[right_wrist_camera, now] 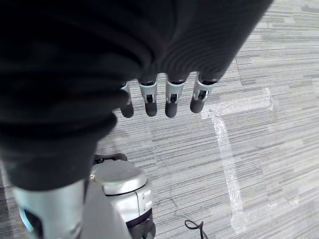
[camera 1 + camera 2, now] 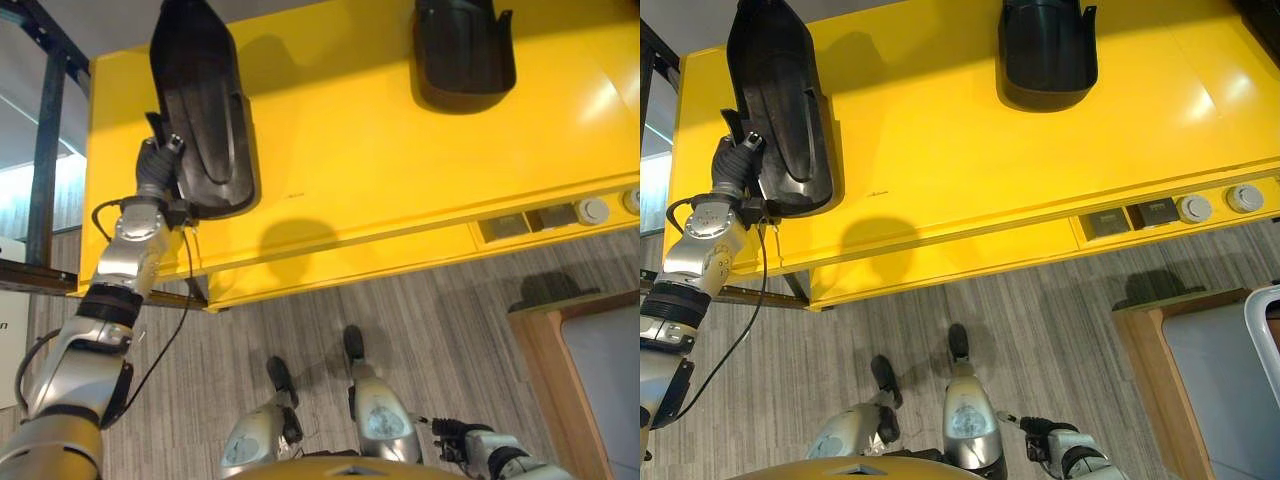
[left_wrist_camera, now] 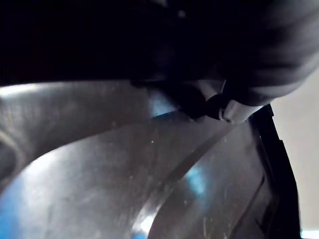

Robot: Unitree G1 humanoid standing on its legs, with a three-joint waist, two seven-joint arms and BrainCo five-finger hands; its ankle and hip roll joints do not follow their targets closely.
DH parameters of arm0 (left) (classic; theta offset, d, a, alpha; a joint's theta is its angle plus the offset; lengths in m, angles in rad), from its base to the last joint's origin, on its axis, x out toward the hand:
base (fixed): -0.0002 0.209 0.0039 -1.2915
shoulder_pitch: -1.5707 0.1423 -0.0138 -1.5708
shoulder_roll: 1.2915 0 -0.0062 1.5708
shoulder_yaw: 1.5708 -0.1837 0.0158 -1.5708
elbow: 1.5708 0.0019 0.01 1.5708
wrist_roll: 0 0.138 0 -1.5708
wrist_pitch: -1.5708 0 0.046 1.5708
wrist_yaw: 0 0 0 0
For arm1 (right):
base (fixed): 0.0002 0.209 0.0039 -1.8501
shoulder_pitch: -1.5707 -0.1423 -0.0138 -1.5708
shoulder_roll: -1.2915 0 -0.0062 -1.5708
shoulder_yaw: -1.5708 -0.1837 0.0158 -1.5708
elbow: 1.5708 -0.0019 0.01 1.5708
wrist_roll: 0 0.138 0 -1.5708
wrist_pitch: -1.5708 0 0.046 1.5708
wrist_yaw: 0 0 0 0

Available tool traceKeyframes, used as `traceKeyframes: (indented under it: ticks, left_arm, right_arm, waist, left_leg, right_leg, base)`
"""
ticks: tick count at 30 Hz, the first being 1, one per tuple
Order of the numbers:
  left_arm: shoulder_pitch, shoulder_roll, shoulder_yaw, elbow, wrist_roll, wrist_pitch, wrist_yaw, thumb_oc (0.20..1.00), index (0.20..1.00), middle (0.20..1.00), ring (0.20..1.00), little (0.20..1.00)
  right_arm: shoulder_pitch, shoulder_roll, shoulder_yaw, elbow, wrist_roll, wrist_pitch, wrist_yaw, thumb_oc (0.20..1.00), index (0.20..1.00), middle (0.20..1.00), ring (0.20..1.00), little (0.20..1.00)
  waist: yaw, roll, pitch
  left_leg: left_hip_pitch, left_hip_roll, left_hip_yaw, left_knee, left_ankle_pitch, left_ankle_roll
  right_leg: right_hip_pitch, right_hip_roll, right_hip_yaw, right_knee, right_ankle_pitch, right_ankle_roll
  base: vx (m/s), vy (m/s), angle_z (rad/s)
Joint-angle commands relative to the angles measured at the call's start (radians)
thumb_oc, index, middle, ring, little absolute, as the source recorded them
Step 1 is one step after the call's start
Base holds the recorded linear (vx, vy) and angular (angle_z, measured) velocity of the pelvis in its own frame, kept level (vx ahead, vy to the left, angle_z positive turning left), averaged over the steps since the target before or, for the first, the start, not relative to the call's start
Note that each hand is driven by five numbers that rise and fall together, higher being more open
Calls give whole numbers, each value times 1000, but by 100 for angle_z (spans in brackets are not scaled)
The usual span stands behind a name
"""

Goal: Move parts from the plastic box to the shelf.

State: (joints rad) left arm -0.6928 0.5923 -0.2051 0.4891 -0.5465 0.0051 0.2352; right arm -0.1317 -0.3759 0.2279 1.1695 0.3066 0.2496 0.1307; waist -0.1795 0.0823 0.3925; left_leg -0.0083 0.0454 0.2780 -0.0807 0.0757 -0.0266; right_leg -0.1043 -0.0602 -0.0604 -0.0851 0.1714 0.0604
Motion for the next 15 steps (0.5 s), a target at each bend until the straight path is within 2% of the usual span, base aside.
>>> traceKeyframes:
  ticks: [1,2,3,4,9,11,13,15]
  left_arm:
    - [-49,10,-22,79,30,52,36,200,200,200,200,200]
    - [-51,11,-26,86,28,60,34,244,244,244,244,244]
    - [-56,16,-34,103,23,77,26,953,953,953,953,953]
    - [-53,19,-39,98,28,117,26,1000,1000,1000,1000,1000]
    - [-43,20,-51,108,55,196,20,1000,1000,1000,1000,1000]
    - [-46,27,-73,117,92,281,-5,1000,1000,1000,1000,1000]
    - [-44,31,-96,146,112,351,14,1000,1000,1000,1000,1000]
    - [-47,32,-100,159,140,362,27,1000,1000,1000,1000,1000]
  right_arm:
    - [2,-17,50,37,-1,24,19,1000,1000,1000,1000,1000]
    - [0,-19,51,38,-2,24,20,1000,1000,1000,1000,1000]
    - [-3,-22,55,42,-3,19,25,1000,1000,1000,1000,1000]
    - [-2,-20,53,40,7,17,18,1000,1000,1000,1000,1000]
    - [-4,-15,52,39,29,25,8,1000,1000,1000,1000,1000]
    - [-7,-14,51,40,42,31,12,1000,1000,1000,1000,1000]
    - [0,-13,50,39,35,38,16,1000,1000,1000,1000,1000]
    - [2,-12,51,41,41,49,20,1000,1000,1000,1000,1000]
  waist:
    - [2,-18,-11]
    - [2,-17,-10]
    - [2,-15,-7]
    - [3,-13,-8]
    - [10,-10,-18]
    - [12,-8,-26]
    - [11,-5,-44]
    - [11,-4,-52]
  left_leg:
    - [-34,-6,-78,-7,-35,-16]
    - [-34,-5,-78,-7,-34,-17]
    - [-32,-3,-79,-7,-31,-20]
    - [-27,-2,-78,-7,-31,-21]
    - [-17,0,-76,-7,-25,-24]
    - [-10,1,-74,-7,-21,-27]
    - [4,3,-64,-7,-17,-31]
    - [10,3,-61,-7,-17,-31]
  right_leg:
    - [12,-1,3,25,-102,13]
    - [13,0,3,25,-103,12]
    - [16,1,2,25,-105,9]
    - [25,2,-2,23,-108,9]
    - [44,2,-17,18,-112,8]
    - [57,3,-21,15,-114,6]
    - [78,3,-29,9,-117,9]
    - [86,3,-31,8,-118,10]
  base:
    - [0,0,0]
    - [0,0,0]
    - [12,-15,-5]
    - [18,-21,-4]
    - [8,-13,-1]
    - [18,-6,0]
    - [47,2,1]
    - [40,5,0]
